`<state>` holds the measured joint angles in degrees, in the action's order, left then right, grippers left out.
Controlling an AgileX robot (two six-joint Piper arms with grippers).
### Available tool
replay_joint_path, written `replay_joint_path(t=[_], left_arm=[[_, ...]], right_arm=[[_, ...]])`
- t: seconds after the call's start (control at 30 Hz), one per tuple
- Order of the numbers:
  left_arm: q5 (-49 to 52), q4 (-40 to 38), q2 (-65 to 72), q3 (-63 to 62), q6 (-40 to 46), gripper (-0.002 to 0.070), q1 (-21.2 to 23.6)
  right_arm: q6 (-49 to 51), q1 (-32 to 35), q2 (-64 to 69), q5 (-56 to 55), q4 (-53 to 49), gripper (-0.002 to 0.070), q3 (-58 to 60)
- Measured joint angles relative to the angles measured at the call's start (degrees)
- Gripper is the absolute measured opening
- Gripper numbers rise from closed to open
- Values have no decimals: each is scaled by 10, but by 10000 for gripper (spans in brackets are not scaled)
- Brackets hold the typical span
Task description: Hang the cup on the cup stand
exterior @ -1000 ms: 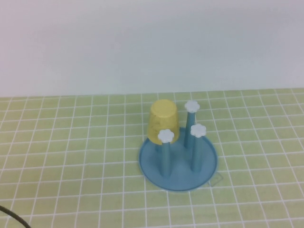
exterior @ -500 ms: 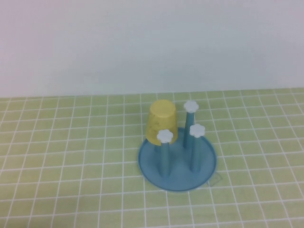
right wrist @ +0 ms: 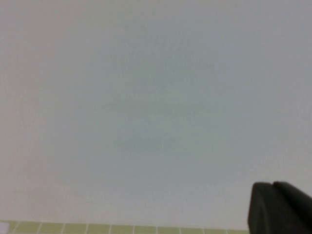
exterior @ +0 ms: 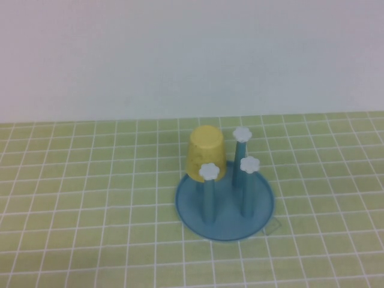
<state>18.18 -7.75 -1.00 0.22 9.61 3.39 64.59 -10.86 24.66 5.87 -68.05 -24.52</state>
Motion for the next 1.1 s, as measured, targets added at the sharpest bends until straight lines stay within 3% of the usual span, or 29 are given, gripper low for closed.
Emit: replay_joint_path(t=[0.3, 0.73, 0.8, 0.93, 1.03, 1.1], left_arm=[[0, 0, 0, 0, 0, -1, -2], [0, 0, 0, 0, 0, -1, -2], [0, 0, 0, 0, 0, -1, -2], [0, 0, 0, 0, 0, -1, -2], [0, 0, 0, 0, 0, -1, -2], [0, 0, 0, 0, 0, -1, -2]], right_arm=[[23, 71, -172, -75, -5, -1, 104], [18, 74, -186, -170, 11, -1, 132], [-54, 74, -188, -175, 75, -1, 144], [-320, 68, -191, -164, 336, -1, 170], [-483, 68, -203, -91, 501, -1, 175], [-546, 68, -216, -41, 553, -1, 181]])
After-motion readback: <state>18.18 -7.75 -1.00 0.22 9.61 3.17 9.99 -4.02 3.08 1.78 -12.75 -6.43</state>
